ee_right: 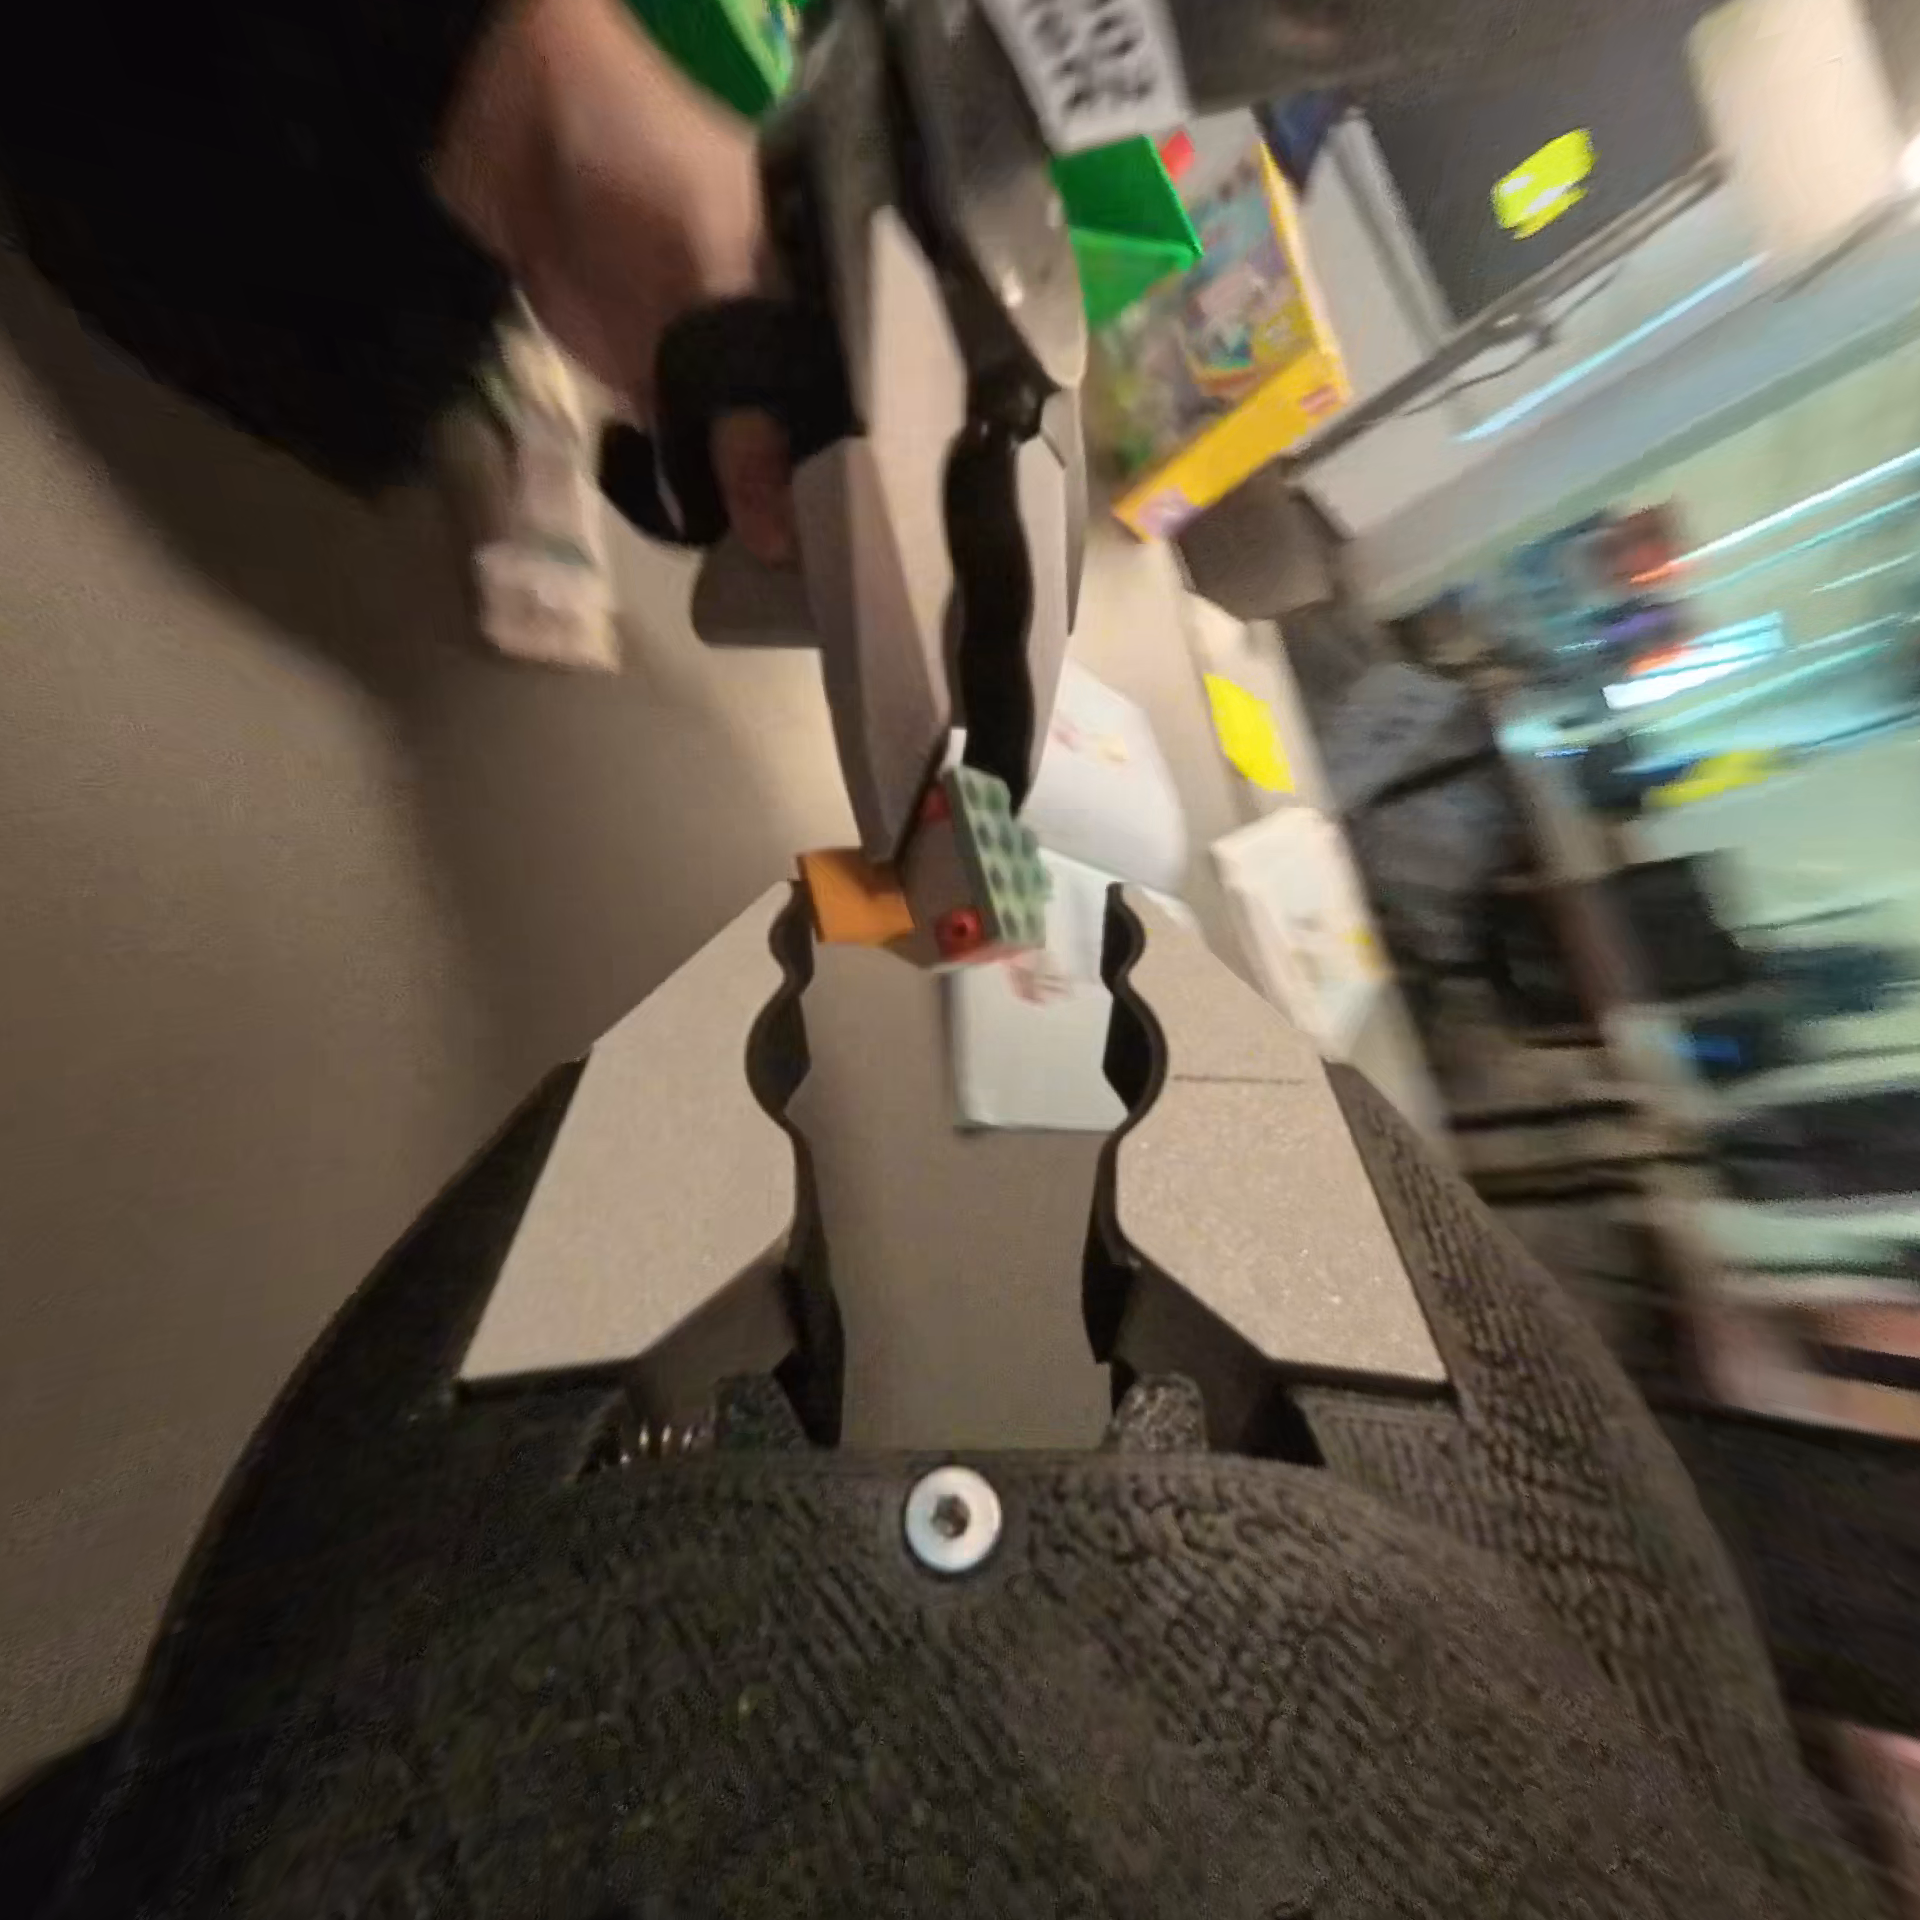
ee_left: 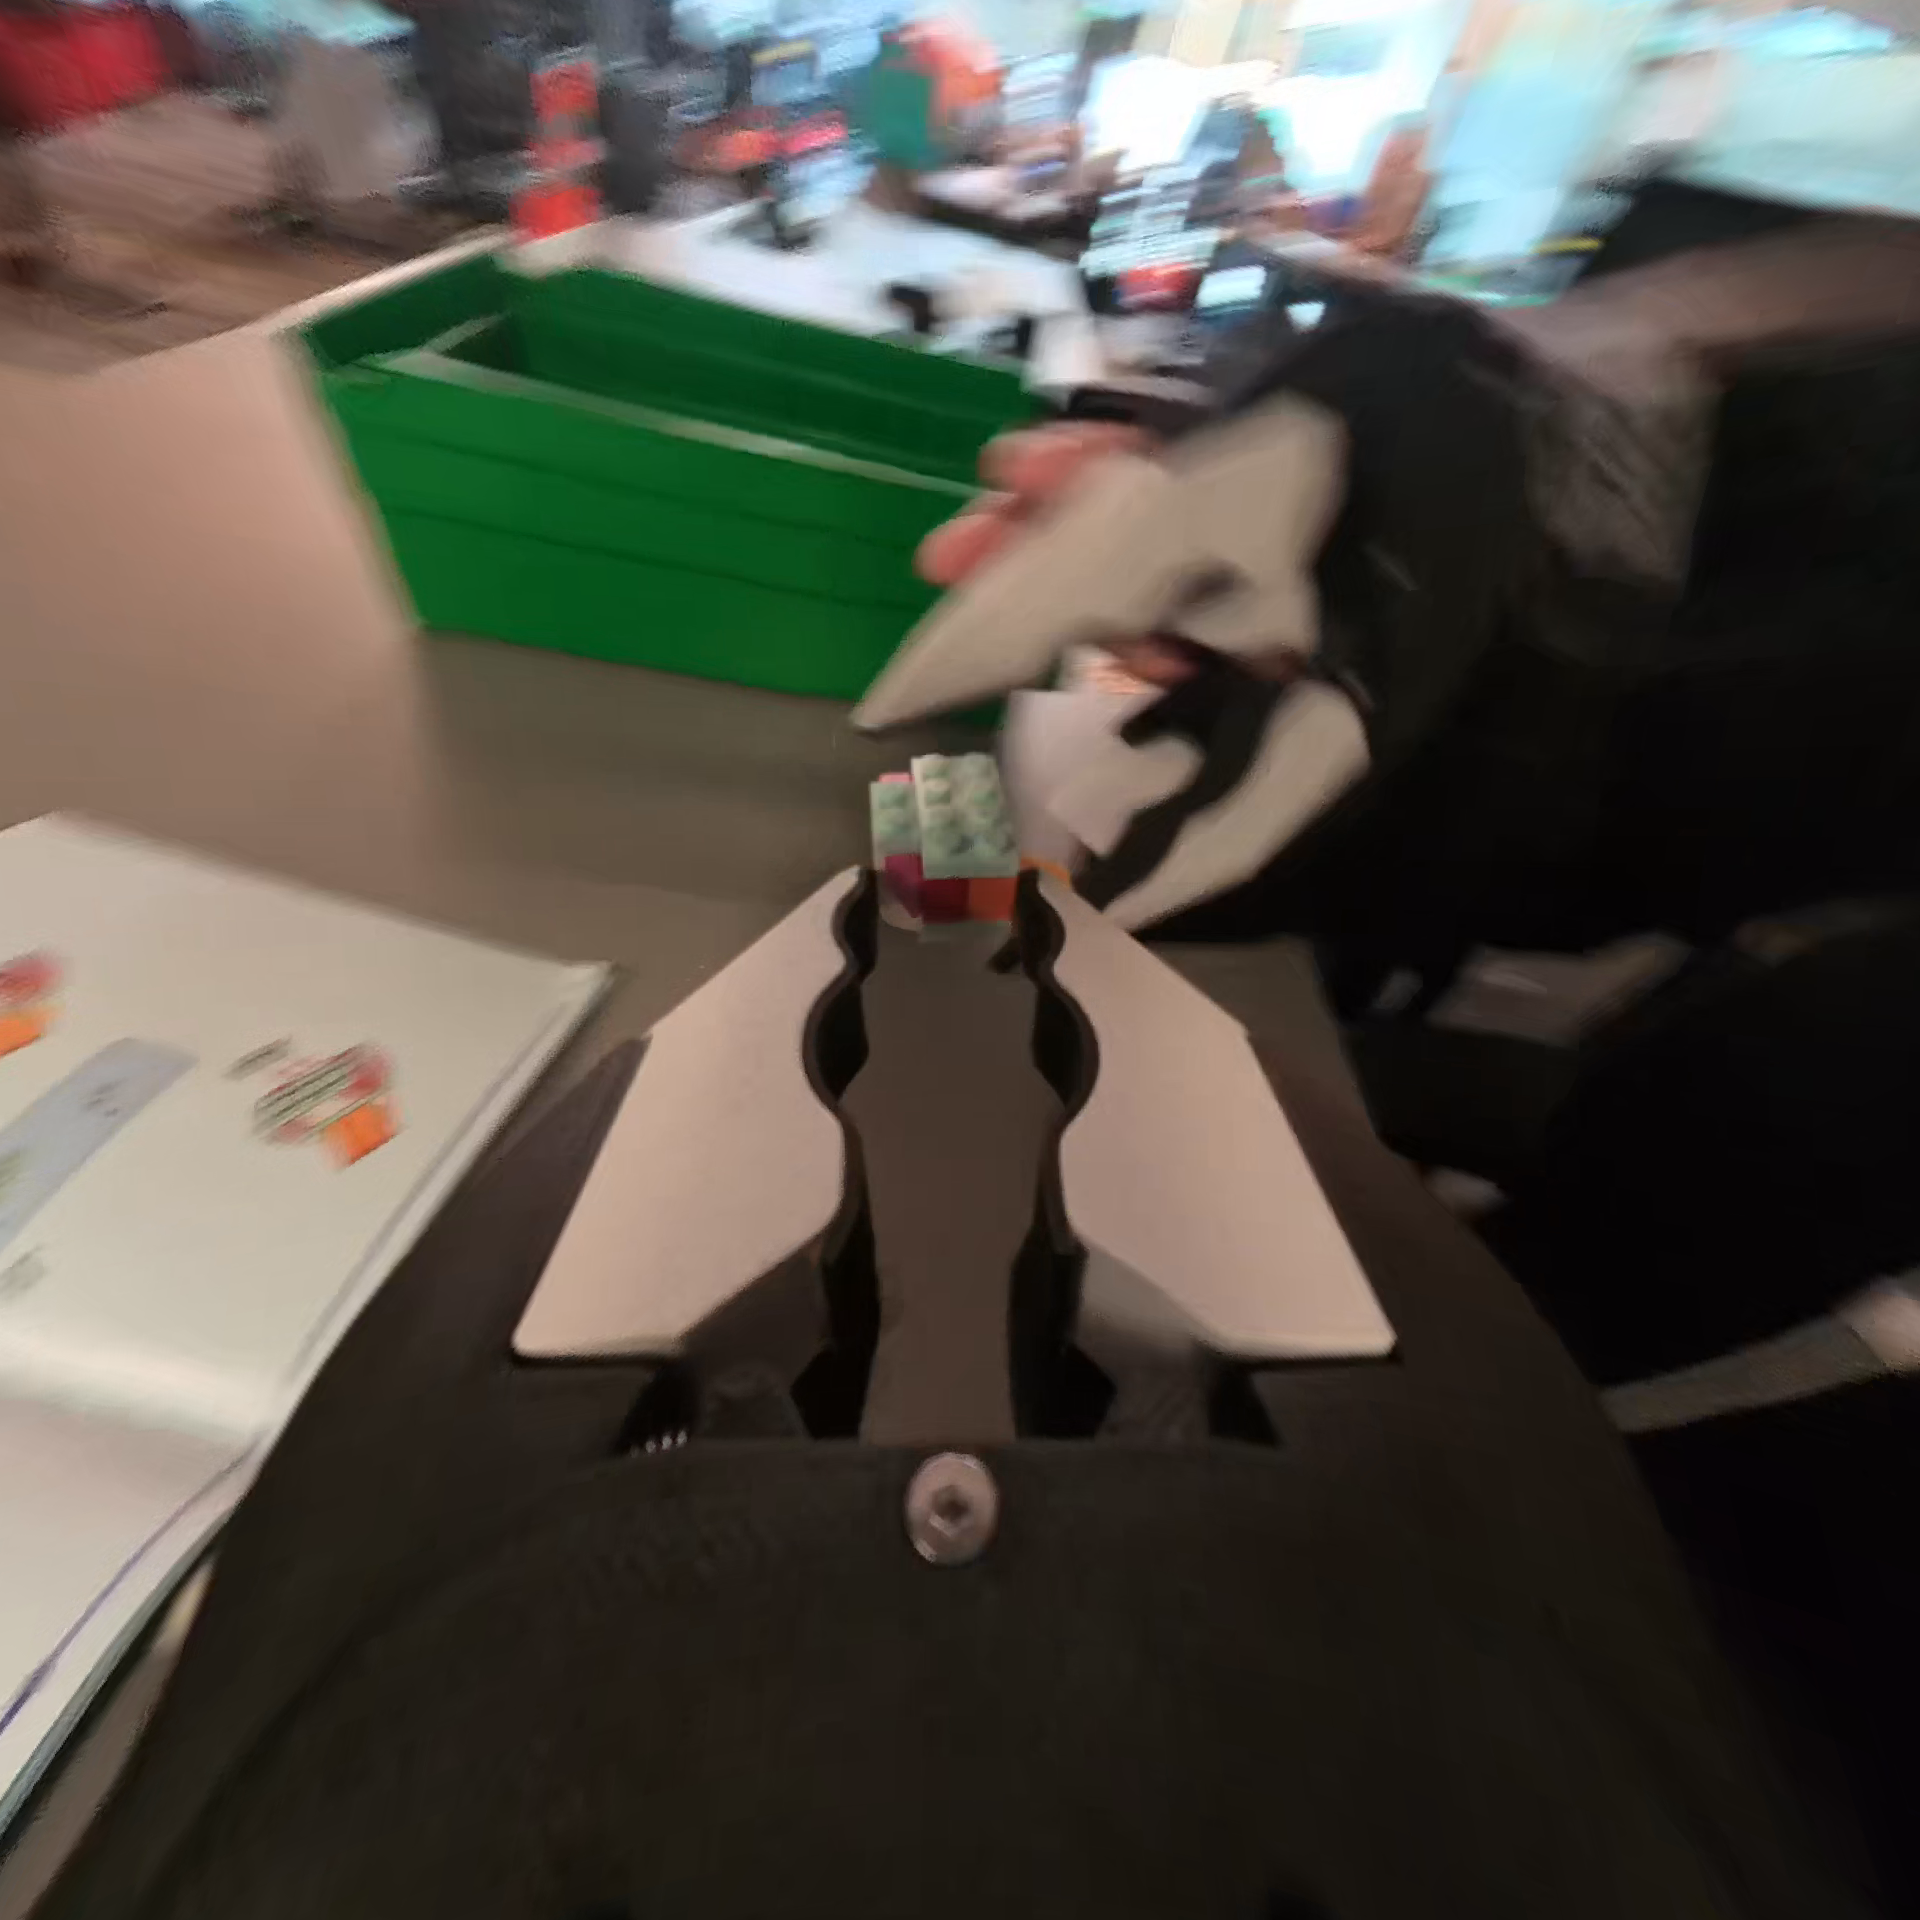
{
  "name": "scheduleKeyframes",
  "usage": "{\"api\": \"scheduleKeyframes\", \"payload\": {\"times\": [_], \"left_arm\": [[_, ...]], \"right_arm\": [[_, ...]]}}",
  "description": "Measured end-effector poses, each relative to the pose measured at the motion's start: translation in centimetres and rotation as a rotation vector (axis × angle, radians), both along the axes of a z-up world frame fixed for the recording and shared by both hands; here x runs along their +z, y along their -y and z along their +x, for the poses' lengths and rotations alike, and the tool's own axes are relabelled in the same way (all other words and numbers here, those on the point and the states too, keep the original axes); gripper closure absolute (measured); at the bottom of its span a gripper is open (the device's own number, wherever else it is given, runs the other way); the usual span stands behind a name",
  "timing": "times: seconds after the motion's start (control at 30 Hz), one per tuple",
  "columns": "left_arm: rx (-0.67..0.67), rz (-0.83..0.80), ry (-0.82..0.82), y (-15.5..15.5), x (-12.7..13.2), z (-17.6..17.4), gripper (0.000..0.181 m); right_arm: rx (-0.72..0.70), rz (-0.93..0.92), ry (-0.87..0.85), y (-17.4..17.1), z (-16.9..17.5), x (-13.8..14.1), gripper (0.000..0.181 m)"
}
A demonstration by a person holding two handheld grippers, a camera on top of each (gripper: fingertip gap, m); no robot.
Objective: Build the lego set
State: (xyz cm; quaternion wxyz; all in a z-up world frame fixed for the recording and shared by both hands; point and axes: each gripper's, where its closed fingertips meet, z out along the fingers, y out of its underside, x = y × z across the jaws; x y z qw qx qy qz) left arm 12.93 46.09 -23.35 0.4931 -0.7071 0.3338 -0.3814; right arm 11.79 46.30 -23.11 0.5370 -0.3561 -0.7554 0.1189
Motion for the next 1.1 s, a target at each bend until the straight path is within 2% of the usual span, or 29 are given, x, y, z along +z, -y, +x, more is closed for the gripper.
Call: {"api": "scheduleKeyframes", "payload": {"times": [0.03,0.1,0.2,0.3,0.43,0.57,0.67,0.77,0.83,1.0,1.1], "left_arm": [[-0.070,0.026,0.042,1.0,0.5,0.4,0.154],[-0.164,0.078,0.076,2.7,1.0,0.7,0.155],[-0.226,0.102,-0.018,3.6,-0.2,1.0,0.155],[-0.257,0.104,-0.011,4.1,-0.3,1.2,0.155],[-0.263,0.099,-0.005,4.1,-0.3,0.9,0.155],[-0.259,0.098,-0.021,3.9,-0.6,0.4,0.154],[-0.259,0.070,-0.035,3.7,-1.2,-0.1,0.155],[-0.289,0.049,-0.040,4.0,-1.8,0.3,0.155],[-0.293,0.039,-0.041,3.9,-2.1,0.4,0.155],[-0.154,0.040,0.034,1.8,-1.8,-0.4,0.155],[0.035,0.071,-0.053,-0.5,-2.5,-2.6,0.138]], "right_arm": [[0.034,-0.180,-0.004,0.8,0.5,0.1,0.127],[0.088,-0.448,0.021,2.1,1.2,-0.1,0.131],[0.116,-0.541,0.054,2.3,1.5,-1.2,0.138],[0.181,-0.698,0.074,3.2,1.6,-1.6,0.144],[0.262,-0.806,0.086,4.2,1.5,-1.7,0.152],[0.273,-0.883,0.073,4.0,1.2,-1.6,0.146],[0.301,-0.946,0.010,3.8,1.0,-0.3,0.143],[0.295,-0.895,0.039,4.0,0.3,-0.8,0.145],[0.276,-0.858,0.068,3.9,-0.1,-1.5,0.156],[0.194,-0.924,0.023,1.7,-0.7,-1.4,0.156],[-0.042,-0.891,-0.020,-2.2,-0.8,-3.0,0.156]]}}
